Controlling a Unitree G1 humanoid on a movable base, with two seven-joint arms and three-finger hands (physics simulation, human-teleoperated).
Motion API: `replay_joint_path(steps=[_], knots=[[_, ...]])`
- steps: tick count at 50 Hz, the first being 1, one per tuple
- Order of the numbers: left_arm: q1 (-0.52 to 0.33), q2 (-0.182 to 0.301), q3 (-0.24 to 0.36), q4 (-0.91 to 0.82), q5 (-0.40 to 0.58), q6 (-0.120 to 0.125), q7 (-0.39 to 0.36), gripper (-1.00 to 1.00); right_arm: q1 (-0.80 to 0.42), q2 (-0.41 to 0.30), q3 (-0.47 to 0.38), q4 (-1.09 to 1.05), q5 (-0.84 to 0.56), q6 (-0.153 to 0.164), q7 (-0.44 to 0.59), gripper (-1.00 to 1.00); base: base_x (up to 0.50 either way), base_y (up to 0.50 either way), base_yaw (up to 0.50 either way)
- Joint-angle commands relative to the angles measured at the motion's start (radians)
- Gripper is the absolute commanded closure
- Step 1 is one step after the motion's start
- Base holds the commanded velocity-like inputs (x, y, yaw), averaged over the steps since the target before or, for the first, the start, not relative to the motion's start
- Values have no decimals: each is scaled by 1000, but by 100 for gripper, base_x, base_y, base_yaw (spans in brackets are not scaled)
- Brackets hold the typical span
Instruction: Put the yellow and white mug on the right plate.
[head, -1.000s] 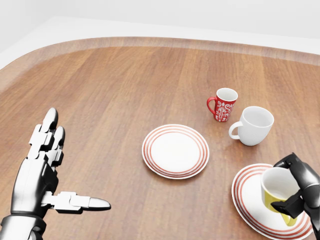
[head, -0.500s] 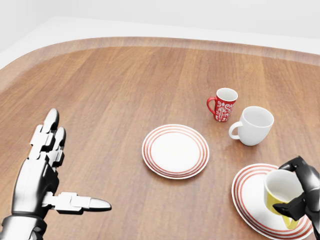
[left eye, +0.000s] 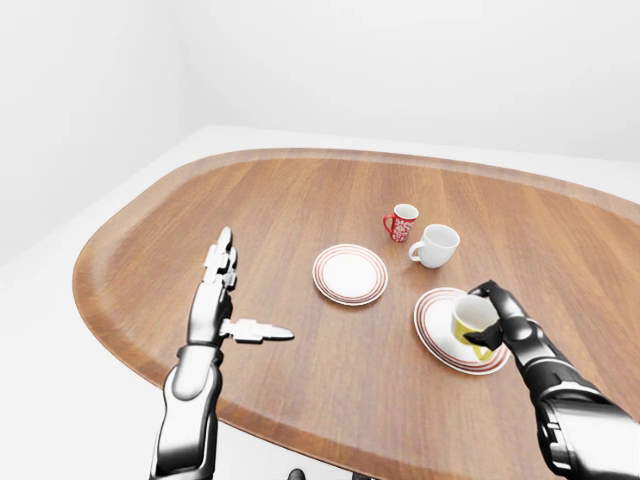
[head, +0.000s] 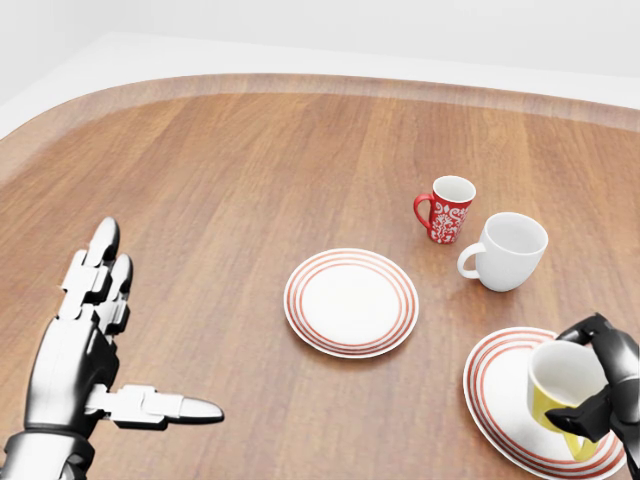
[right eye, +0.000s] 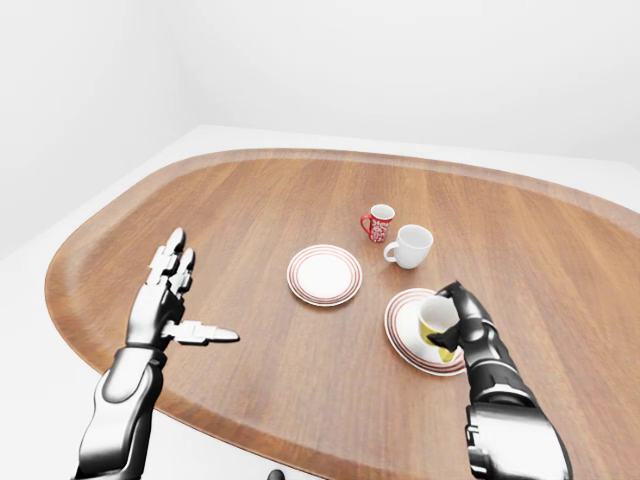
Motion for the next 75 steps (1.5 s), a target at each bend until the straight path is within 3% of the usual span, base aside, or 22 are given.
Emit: replay_joint_path(steps=[1,39,40,75], knots=[[1,0,-1,-1,1,0,0,-100,-3,0,-6,-9,11,0,-1,100,0,0,0],[1,-1,-4,12,4,0,0,-100,-8,7,-12,-2,39,0,8,100,0,0,0],[1,-1,-5,13,5,0,0,-100,-8,8,-13,0,41,0,10,-100,0,0,0],[4,-2,-7,14,5,0,-4,-100,-6,-2,-20,-15,58,0,24,-100,0,0,0]])
